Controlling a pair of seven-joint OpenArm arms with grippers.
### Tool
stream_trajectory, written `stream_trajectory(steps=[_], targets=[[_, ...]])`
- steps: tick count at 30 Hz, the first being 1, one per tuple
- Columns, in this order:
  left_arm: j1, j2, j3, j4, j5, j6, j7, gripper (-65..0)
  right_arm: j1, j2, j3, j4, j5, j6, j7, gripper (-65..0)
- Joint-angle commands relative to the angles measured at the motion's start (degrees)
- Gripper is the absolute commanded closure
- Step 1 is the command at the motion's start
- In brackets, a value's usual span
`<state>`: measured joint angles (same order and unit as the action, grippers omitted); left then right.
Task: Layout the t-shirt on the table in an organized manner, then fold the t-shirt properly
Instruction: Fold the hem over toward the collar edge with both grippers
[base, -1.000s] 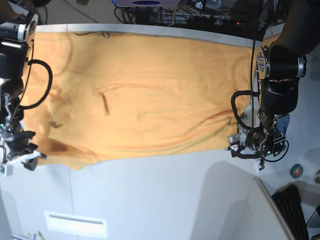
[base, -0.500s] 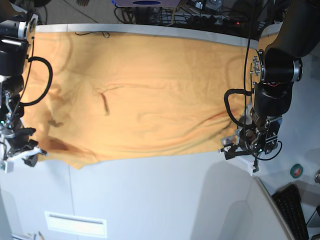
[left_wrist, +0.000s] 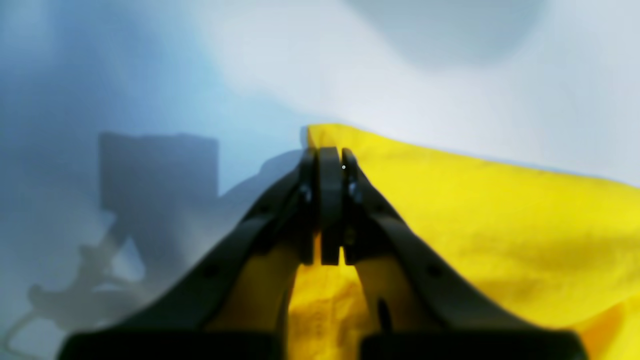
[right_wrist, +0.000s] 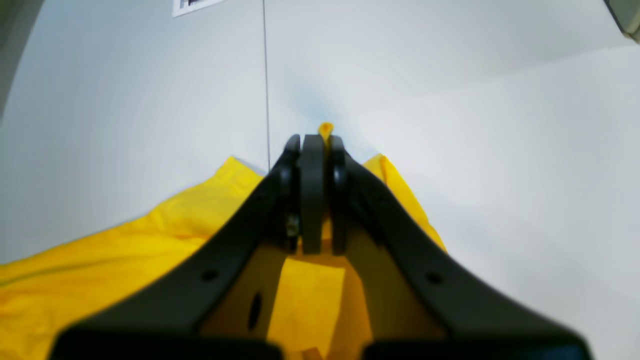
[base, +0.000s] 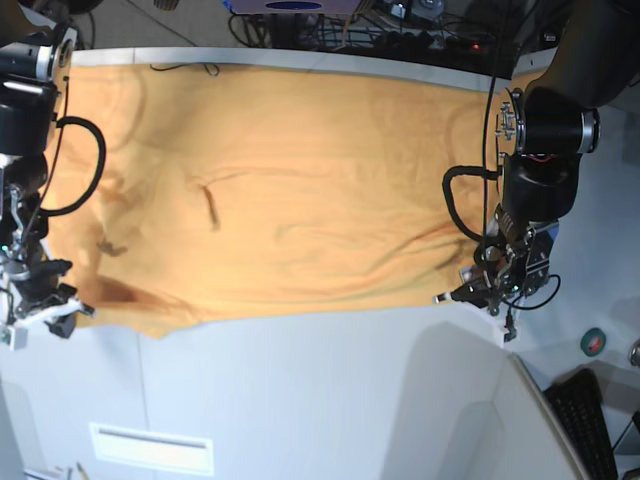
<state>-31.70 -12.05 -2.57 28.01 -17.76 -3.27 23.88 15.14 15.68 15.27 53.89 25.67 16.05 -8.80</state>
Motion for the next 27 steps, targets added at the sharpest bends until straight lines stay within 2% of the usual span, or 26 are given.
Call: stream_trajectory(steps=[1, 6, 10, 16, 19, 27], targets=[[-2.7, -0.3, 0.0, 2.6, 0.0, -0.5, -0.9, 0.0, 2.8, 0.8, 0.2, 0.7, 0.7, 0.5, 1.8, 0.0], [-4.3, -0.1, 0.0, 9.0, 0.0, -0.5, 3.6, 0.0, 6.3, 0.9, 0.2, 0.7, 0.7, 0.5, 1.7, 0.0], [-4.2, 0.2, 0.1, 13.4, 0.0, -0.5, 4.5, 0.0, 7.9, 1.0, 0.2, 0.8, 0.7, 0.5, 1.5, 0.0], [-4.0, 0.0, 6.5, 14.4, -0.2, -0.5, 4.1, 0.0, 7.3, 1.0, 0.2, 2.8, 0.7, 0.5, 1.5, 0.0], [-3.2, 0.1, 6.6, 16.0, -0.4, -0.5, 4.3, 0.0, 5.4, 1.1, 0.2, 4.4, 0.7, 0.5, 1.5, 0.0], [7.6, -1.2, 6.5, 29.4, -0.5, -0.4, 4.6, 0.0, -3.4, 1.1, 0.2, 12.2, 0.7, 0.5, 1.4, 0.0]])
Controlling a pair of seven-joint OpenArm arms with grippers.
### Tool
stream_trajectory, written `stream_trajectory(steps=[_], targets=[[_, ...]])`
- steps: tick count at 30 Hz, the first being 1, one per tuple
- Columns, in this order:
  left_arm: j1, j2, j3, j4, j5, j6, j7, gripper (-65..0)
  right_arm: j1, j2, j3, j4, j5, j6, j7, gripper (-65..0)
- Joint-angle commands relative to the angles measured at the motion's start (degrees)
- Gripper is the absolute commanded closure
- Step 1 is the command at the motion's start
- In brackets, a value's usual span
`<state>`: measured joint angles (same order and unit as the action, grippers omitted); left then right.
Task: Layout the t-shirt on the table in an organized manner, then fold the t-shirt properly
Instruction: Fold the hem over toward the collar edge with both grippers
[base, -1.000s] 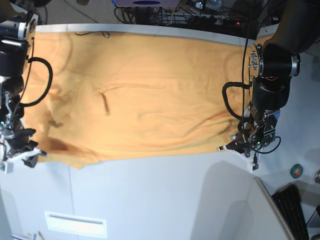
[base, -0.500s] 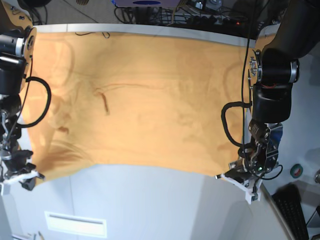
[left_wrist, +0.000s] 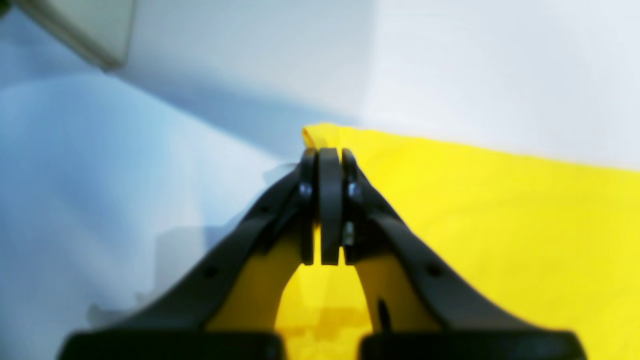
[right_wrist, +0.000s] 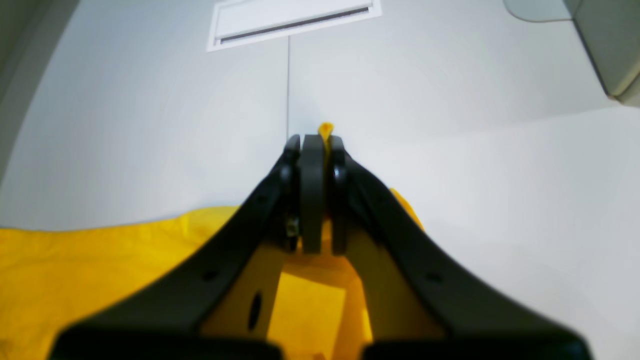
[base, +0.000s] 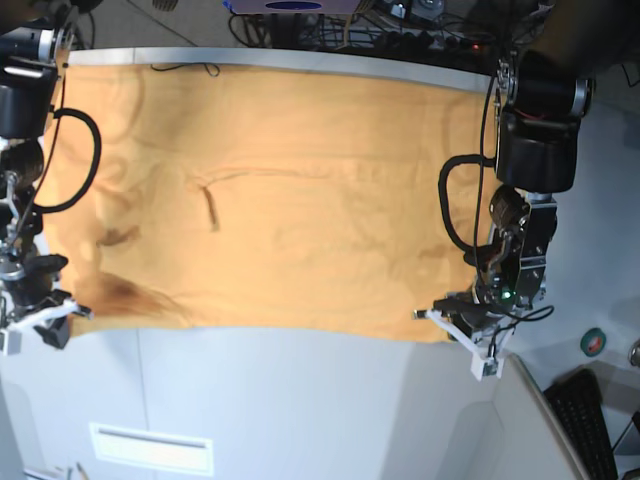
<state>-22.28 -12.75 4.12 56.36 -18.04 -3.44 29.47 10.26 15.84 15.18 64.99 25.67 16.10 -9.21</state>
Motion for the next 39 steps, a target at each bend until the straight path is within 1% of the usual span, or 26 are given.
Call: stream_trajectory(steps=[1, 4, 5, 9, 10, 12, 13, 15, 17, 19, 21, 25, 27, 28, 31, 34, 39], targets=[[-0.4, -0.5, -0.2, 2.4, -0.2, -0.2, -1.0, 0.0, 0.3, 0.9, 0.2, 2.1, 0.7, 0.5, 1.8, 0.0], [3.6, -0.6, -0.3, 6.8, -0.3, -0.2, -0.7, 0.0, -2.7, 1.0, 0.5, 5.1, 0.7, 0.5, 1.3, 0.0], [4.7, -0.6, -0.6, 8.7, -0.3, -0.2, 0.6, 0.0, -3.6, 1.1, 0.7, 6.6, 0.7, 0.5, 0.2, 0.0], [8.4, -0.5, -5.9, 17.0, -0.3, -0.5, 8.0, 0.0, -7.6, 2.3, 0.8, 13.3, 0.8, 0.5, -5.0, 0.0], [9.3, -0.5, -6.9, 19.0, -0.3, -1.1, 9.4, 0.0, -8.7, 2.3, 0.9, 15.0, 0.8, 0.5, -6.0, 0.0], [11.2, -0.5, -8.3, 22.5, -0.3, -3.0, 11.6, 0.0, -11.0, 2.3, 1.0, 18.0, 0.9, 0.3, -7.0, 0.0], [12.0, -0.5, -8.8, 23.7, -0.3, -3.3, 12.7, 0.0, -12.2, 2.3, 1.3, 19.5, 0.9, 0.3, -7.1, 0.0], [13.5, -0.5, -9.0, 25.5, -0.3, -3.4, 14.3, 0.0, -15.0, 1.9, 4.1, 23.0, 1.1, 0.3, -7.4, 0.0], [15.3, -0.7, -9.0, 27.0, -0.3, -3.4, 14.4, 0.0, -17.3, 0.3, 6.3, 25.6, 1.0, 0.3, -7.4, 0.0], [17.8, -0.8, -9.1, 29.0, -0.3, -3.5, 14.4, 0.0, -20.3, -0.8, 9.0, 28.5, 1.0, 0.3, -7.4, 0.0], [20.5, -0.8, -9.1, 31.3, -0.3, -3.5, 14.6, 0.0, -23.5, -1.4, 10.4, 31.0, 1.0, 0.3, -7.4, 0.0], [24.7, -0.8, -9.1, 35.8, -0.3, -3.5, 17.6, 0.0, -28.4, -1.5, 10.5, 33.9, 1.2, 0.3, -7.4, 0.0], [27.0, -0.7, -9.1, 37.8, -0.3, -3.5, 18.2, 0.0, -30.7, -1.5, 10.5, 34.7, 1.2, 0.3, -7.4, 0.0], [28.0, -0.7, -9.1, 38.8, -0.3, -3.5, 18.2, 0.0, -31.8, -1.7, 10.5, 35.2, 1.3, 0.3, -7.4, 0.0], [30.4, -0.8, -9.5, 40.7, -0.3, -3.5, 18.2, 0.0, -35.4, -3.8, 11.9, 38.2, 1.3, 0.3, -7.3, 0.0], [32.8, -0.7, -11.9, 42.9, -0.3, -3.5, 18.4, 0.0, -38.5, -5.7, 13.1, 41.2, 1.3, 0.5, -7.4, 0.0], [36.2, -0.9, -12.7, 45.3, -0.3, -3.5, 18.4, 0.0, -42.5, -5.8, 13.0, 42.4, 1.3, 0.5, -7.4, 0.0]])
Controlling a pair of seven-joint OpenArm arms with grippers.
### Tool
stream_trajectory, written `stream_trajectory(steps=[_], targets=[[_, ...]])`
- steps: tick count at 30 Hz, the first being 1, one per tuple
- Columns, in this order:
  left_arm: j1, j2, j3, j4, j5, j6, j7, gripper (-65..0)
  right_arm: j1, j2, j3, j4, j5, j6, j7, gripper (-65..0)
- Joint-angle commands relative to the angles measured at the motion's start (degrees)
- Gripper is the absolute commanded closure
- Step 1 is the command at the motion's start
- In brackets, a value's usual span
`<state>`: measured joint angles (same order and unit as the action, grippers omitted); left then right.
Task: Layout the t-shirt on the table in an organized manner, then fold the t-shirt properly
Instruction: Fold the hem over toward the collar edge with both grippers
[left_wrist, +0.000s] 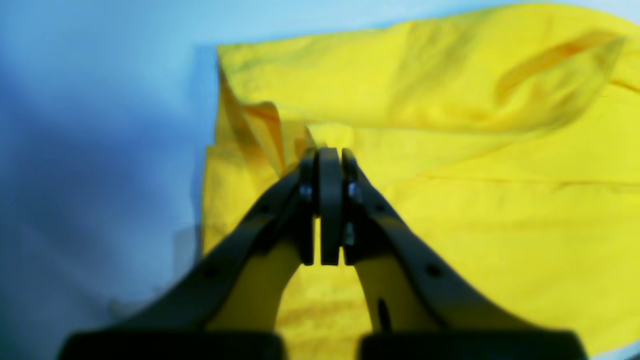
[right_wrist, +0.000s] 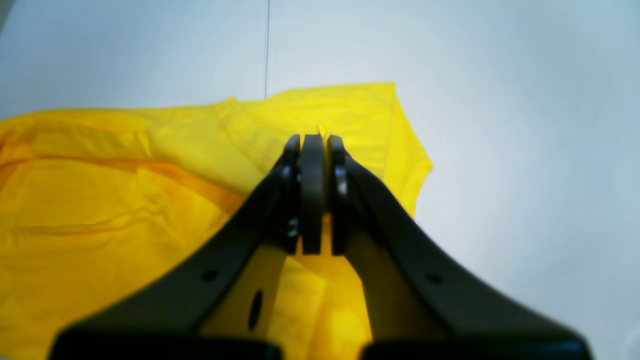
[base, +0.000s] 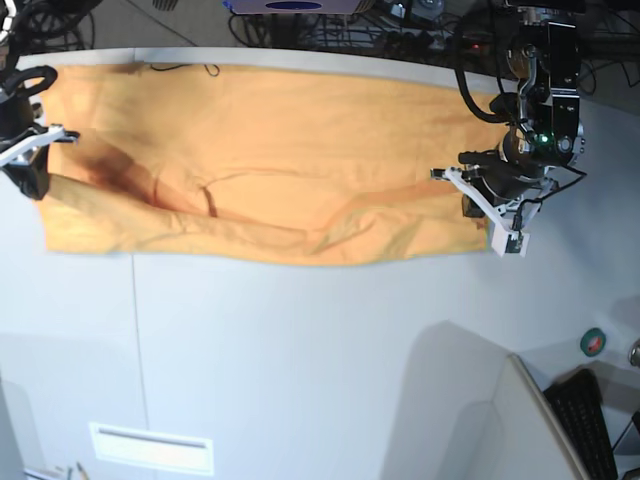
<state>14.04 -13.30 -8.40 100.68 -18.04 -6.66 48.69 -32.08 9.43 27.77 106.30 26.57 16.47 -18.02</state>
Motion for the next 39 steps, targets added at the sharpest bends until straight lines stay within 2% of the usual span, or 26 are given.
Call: stream_trajectory(steps=[1, 9, 15, 28, 31, 39], targets=[[0.4, -0.4, -0.1, 1.2, -0.3, -0.3, -0.8, 0.0, -0.6, 0.5, 0.4, 1.1, 0.4, 0.1, 1.4, 0.0], [3.3, -0.5, -0.1, 2.6, -0.3, -0.3, -0.8, 0.0, -6.2, 0.4, 0.4, 3.5, 0.4, 0.1, 1.4, 0.0], [5.5, -2.9, 0.4, 3.0, -0.3, -0.4, -0.7, 0.0, -9.0, -1.6, 0.4, 3.6, 0.3, 0.1, 1.4, 0.0], [8.6, -4.8, 0.2, 3.5, -0.2, -0.4, -0.7, 0.0, -10.0, -1.6, 0.8, 3.5, -0.1, 0.1, 1.3, 0.0], [8.6, -6.5, 0.5, 3.4, -0.2, -0.4, -0.7, 0.0, -10.2, -1.6, 0.9, 3.5, -0.1, 0.1, 1.3, 0.0], [8.5, -6.6, 0.3, 3.4, 0.2, -0.4, -0.7, 0.0, -12.2, -1.5, 0.4, 2.5, -0.1, 0.1, 1.3, 0.0]])
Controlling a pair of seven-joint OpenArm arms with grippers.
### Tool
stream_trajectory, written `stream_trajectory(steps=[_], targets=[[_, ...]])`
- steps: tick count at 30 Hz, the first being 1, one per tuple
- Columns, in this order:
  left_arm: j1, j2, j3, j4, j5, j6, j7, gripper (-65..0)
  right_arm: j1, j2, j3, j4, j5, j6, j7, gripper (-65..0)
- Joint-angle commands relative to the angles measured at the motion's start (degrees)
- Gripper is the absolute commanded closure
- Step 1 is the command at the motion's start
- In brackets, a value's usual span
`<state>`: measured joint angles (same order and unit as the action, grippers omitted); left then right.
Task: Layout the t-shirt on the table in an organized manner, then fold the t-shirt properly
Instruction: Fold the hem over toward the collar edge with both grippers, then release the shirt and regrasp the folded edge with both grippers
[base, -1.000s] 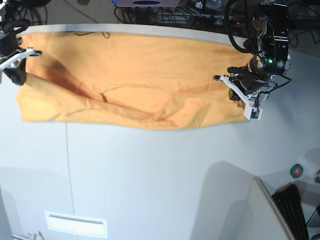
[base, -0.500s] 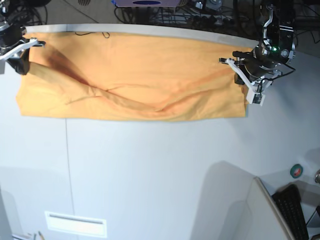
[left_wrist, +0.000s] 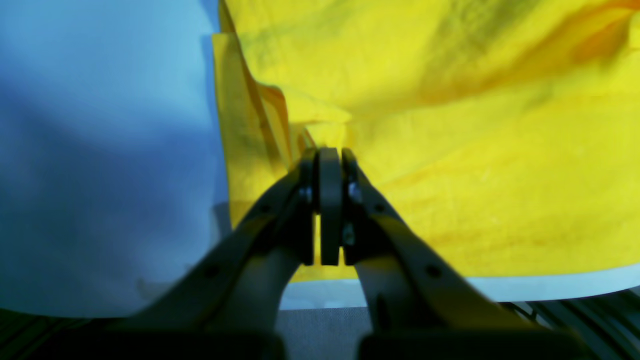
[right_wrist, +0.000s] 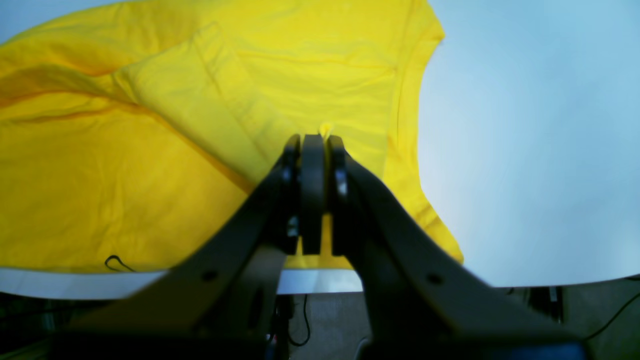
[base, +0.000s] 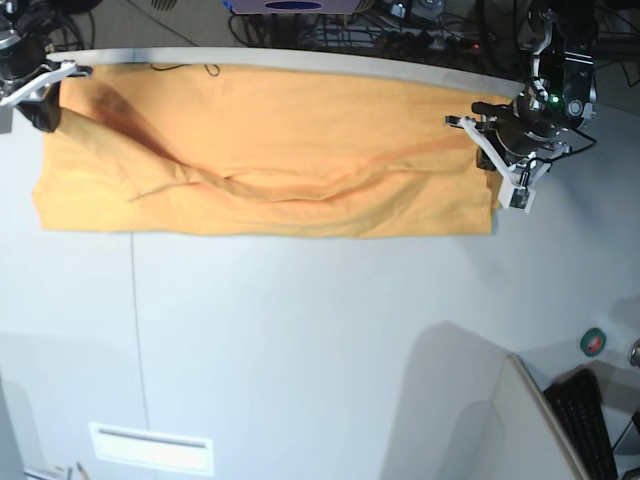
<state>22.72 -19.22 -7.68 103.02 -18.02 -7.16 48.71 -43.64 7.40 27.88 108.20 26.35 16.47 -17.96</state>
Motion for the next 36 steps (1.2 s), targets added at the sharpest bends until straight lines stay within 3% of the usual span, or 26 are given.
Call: stream_trajectory(steps=[1, 10, 20, 31, 32, 33, 34, 36], targets=[[-0.2, -0.7, -0.4, 1.0, 0.2, 0.1, -0.8, 0.0, -0.7, 0.6, 0.3, 0.1, 0.2, 0.1, 1.2, 0.0], [-0.1, -1.8, -0.1, 0.5, 0.3, 0.1, -0.8, 0.0, -0.1, 0.5, 0.1, -7.3, 0.5, 0.1, 1.2, 0.0], [0.7, -2.6, -0.1, 0.5, 0.3, 0.1, -0.7, 0.0, 1.3, 0.5, -6.8, -8.6, 0.5, 0.1, 1.2, 0.0], [1.1, -3.8, -0.6, -2.8, 0.3, 0.1, -0.7, 0.0, 2.5, 0.6, -6.5, -13.5, 0.2, 0.1, 1.2, 0.0], [1.1, -3.8, -0.7, -2.7, 0.3, 0.1, -0.7, 0.0, 2.5, 0.6, -6.5, -13.4, 0.2, 0.1, 1.4, -4.5], [1.1, -3.8, -0.7, -2.4, 0.3, 0.1, -0.7, -4.1, 2.5, 0.6, -6.4, -13.3, 0.2, 0.1, 1.4, -12.0], [1.1, -3.8, -0.7, -2.4, 0.3, 0.1, -0.7, -10.4, 2.4, 0.6, -6.4, -13.0, 0.2, 0.1, 1.4, -18.5], [0.8, -3.8, -0.7, -2.4, 0.3, 0.1, -0.7, -22.7, 2.4, 0.6, -6.4, -13.0, 0.3, 0.1, 1.5, -24.3]])
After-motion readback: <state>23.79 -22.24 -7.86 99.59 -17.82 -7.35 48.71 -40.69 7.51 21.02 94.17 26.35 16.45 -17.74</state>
